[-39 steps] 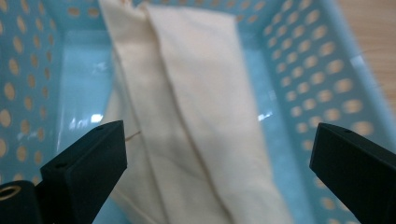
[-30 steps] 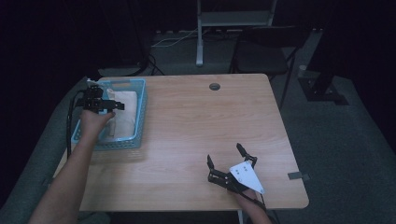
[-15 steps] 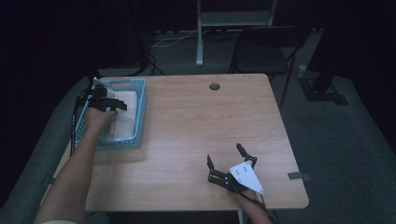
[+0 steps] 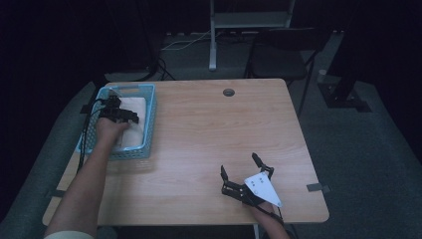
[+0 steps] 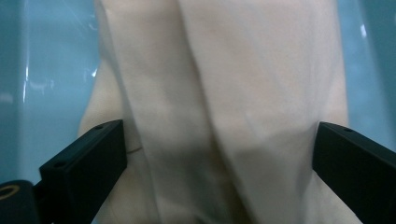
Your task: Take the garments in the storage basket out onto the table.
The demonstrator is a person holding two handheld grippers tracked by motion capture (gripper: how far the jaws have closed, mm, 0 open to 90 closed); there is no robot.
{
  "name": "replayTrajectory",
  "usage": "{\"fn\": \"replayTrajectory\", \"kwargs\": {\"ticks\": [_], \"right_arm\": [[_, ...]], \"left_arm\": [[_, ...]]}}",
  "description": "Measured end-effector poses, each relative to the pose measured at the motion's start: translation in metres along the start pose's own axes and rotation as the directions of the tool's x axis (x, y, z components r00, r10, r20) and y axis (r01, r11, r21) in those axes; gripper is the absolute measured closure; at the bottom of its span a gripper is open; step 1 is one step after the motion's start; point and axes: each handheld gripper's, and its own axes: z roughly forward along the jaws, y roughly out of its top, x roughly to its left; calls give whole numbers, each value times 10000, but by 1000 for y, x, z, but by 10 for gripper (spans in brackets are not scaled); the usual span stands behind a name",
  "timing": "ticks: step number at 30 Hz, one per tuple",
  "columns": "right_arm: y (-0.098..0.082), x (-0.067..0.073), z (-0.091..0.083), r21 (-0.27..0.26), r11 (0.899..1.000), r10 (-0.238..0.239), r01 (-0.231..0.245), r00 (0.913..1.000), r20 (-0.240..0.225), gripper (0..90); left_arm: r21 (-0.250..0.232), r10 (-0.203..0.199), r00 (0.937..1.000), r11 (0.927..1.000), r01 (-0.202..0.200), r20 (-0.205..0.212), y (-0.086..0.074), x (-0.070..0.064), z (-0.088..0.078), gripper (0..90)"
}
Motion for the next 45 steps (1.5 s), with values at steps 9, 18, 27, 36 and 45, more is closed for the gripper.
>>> {"fn": "replayTrajectory", "kwargs": {"ticks": [9,18,27,36,45], "right_arm": [[0,0,0,-1,10000,-2,2,10000,-31,5],[0,0,0,-21,10000,-28,28,10000,-19,5],[0,0,0,26,10000,13,-13,10000,67,5],[0,0,0,46,10000,28,-28,10000,51,5],[0,0,0,54,10000,28,-28,10000,54,5]], "left_arm": [[372,662,9976,9972,-654,-209,0,-5,3,0],[499,283,9989,9983,-301,365,1,19,-15,519],[843,-24,9944,9964,-66,1058,3,29,-18,652],[493,-177,9931,9987,120,1157,2,29,-33,659],[96,-158,9882,9998,145,1524,0,28,-56,659]]}}
